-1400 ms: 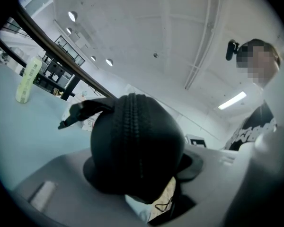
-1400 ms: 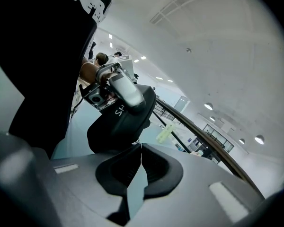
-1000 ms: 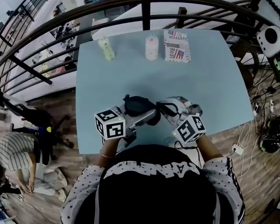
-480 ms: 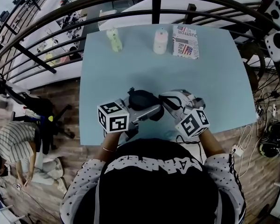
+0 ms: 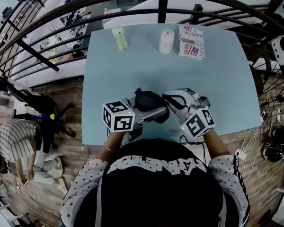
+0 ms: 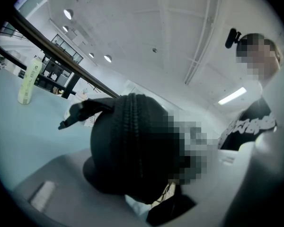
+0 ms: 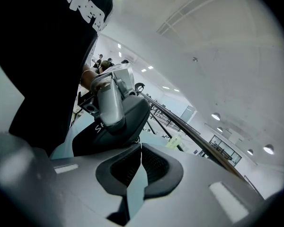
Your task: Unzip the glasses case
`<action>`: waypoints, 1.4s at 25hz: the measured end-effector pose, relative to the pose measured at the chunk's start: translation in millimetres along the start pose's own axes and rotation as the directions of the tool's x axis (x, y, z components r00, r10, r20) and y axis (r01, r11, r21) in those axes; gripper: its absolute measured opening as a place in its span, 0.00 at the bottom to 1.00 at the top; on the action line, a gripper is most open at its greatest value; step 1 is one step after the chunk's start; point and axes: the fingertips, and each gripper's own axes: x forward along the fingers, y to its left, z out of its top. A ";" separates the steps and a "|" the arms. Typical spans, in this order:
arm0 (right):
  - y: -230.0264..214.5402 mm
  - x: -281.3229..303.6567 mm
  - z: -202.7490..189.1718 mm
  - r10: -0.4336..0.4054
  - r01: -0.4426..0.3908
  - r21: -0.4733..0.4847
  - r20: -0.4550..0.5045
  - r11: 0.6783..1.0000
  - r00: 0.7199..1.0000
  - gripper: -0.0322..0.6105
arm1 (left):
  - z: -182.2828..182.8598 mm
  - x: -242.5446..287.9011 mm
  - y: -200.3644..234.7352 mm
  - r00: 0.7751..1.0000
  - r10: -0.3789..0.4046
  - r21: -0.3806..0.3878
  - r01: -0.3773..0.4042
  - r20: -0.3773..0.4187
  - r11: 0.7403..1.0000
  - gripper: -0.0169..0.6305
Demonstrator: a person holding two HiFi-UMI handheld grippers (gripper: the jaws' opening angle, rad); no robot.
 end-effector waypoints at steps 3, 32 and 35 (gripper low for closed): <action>-1.9 0.5 4.0 0.002 -0.002 -0.006 0.006 1.000 1.000 0.07 | 0.0 -0.5 -1.6 1.000 -0.001 -0.004 0.001 -0.004 1.000 0.03; -8.8 2.0 20.6 0.002 0.000 -0.072 0.032 0.997 0.999 0.07 | -23.6 11.6 -9.6 0.993 -0.017 0.023 0.020 -0.120 1.000 0.03; -7.1 0.8 19.7 0.004 -0.001 -0.082 0.027 0.997 1.000 0.07 | -28.2 14.0 -10.8 0.990 -0.020 0.026 0.024 -0.137 0.999 0.03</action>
